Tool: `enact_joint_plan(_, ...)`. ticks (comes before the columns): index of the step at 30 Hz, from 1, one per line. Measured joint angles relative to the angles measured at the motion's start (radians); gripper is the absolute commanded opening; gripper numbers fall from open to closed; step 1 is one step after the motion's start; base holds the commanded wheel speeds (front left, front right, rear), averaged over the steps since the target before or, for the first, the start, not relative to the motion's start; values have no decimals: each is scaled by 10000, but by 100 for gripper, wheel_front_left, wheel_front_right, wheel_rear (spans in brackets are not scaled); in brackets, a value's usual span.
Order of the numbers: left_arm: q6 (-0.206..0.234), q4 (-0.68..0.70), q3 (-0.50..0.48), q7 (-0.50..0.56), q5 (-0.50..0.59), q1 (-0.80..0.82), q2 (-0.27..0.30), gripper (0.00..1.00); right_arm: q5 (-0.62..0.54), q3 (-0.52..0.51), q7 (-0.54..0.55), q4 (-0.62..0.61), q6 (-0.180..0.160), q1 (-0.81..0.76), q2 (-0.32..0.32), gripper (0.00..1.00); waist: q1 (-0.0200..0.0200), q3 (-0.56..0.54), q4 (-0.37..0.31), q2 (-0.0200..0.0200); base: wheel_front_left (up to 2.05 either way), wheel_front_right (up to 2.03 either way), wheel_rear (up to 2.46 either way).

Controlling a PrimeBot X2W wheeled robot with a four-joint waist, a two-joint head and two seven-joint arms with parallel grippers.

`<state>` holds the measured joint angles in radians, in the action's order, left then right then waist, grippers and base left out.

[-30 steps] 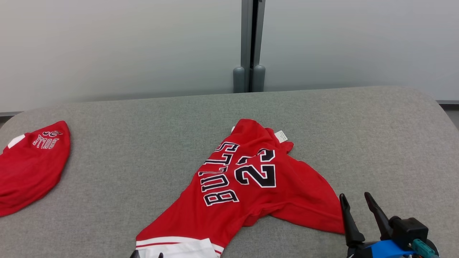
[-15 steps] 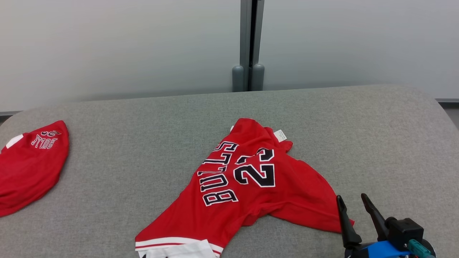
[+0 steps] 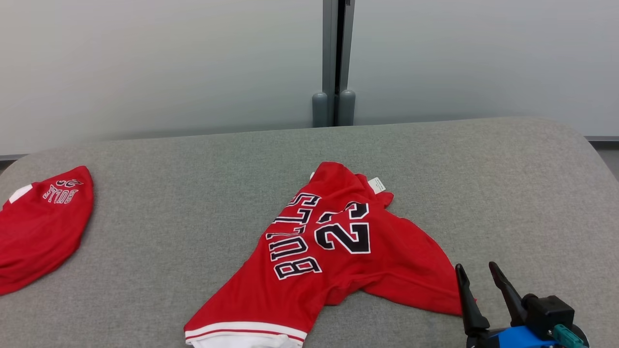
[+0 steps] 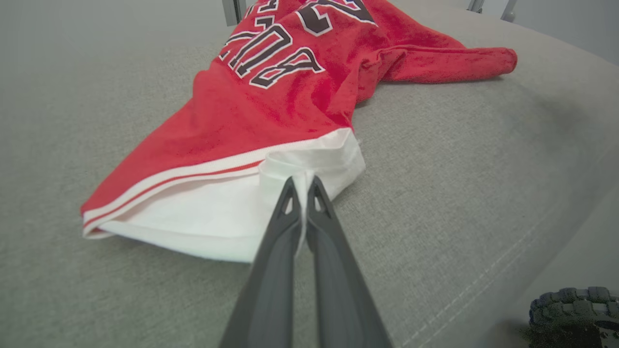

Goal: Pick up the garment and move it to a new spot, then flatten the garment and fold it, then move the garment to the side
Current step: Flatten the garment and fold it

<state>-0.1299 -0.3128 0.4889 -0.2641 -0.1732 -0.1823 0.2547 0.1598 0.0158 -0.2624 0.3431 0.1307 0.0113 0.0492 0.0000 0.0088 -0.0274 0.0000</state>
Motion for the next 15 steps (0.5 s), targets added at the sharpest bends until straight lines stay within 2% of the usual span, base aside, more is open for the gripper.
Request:
enact_joint_plan(4,0,-184,113,0,-307,-729,121,0,2,-2,0,-10,0,-29,-6,100,0,-16,50,0,0,0,0)
enact_joint_plan(5,0,-297,35,0,-357,-791,115,12,0,-17,0,-12,0,-36,-6,100,0,-17,74,0,0,0,0)
enact_joint_plan(6,0,-293,-59,4,-272,-800,115,53,0,-21,0,-10,-2,-45,-4,100,0,-17,99,0,0,0,0)
enact_joint_plan(7,0,-238,-270,4,-253,-795,35,100,0,-21,0,-12,0,-53,-6,100,0,-18,123,0,0,0,0)
enact_joint_plan(11,77,431,-1127,25,-90,-804,-186,100,-8,6,-2,-8,0,-67,-6,100,0,-21,169,0,0,0,0)
enact_joint_plan(15,182,1749,-2876,12,-380,-822,-742,100,-44,-31,0,-2,0,-70,-6,100,0,-3,161,0,0,0,0)
